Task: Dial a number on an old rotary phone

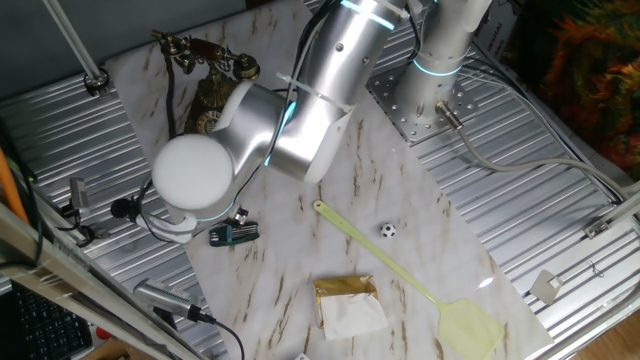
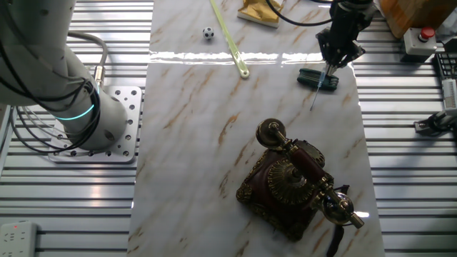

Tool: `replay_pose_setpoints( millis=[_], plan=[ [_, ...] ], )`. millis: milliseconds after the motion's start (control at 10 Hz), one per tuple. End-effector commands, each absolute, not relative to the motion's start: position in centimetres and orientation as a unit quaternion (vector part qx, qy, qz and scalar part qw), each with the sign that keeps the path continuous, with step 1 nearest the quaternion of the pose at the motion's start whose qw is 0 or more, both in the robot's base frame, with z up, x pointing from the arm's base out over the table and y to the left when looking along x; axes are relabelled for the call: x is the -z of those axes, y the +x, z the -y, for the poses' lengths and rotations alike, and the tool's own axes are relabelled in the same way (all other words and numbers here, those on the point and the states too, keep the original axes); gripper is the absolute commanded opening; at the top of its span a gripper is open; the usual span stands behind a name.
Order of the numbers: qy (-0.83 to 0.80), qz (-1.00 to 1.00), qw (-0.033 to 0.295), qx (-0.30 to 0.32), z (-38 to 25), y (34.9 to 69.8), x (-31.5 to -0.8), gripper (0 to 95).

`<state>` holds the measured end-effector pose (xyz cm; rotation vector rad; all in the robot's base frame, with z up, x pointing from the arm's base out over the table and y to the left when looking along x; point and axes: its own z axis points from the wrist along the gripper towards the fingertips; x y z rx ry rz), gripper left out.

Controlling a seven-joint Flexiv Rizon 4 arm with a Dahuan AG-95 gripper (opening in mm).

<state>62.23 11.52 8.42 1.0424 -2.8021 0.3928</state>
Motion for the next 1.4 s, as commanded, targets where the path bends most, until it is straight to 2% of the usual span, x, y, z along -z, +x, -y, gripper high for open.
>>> replay_pose_setpoints(
  millis=[100, 300, 600, 1400],
  plan=[
    [0.349, 0.924, 0.063, -0.141, -11.54, 62.27, -8.42, 0.0],
    [0.377, 0.916, 0.062, -0.123, -11.54, 62.27, -8.42, 0.0],
    [0.444, 0.887, 0.077, -0.105, -11.54, 62.27, -8.42, 0.0],
    [0.434, 0.891, 0.086, -0.103, -12.31, 62.29, -8.13, 0.0]
  ],
)
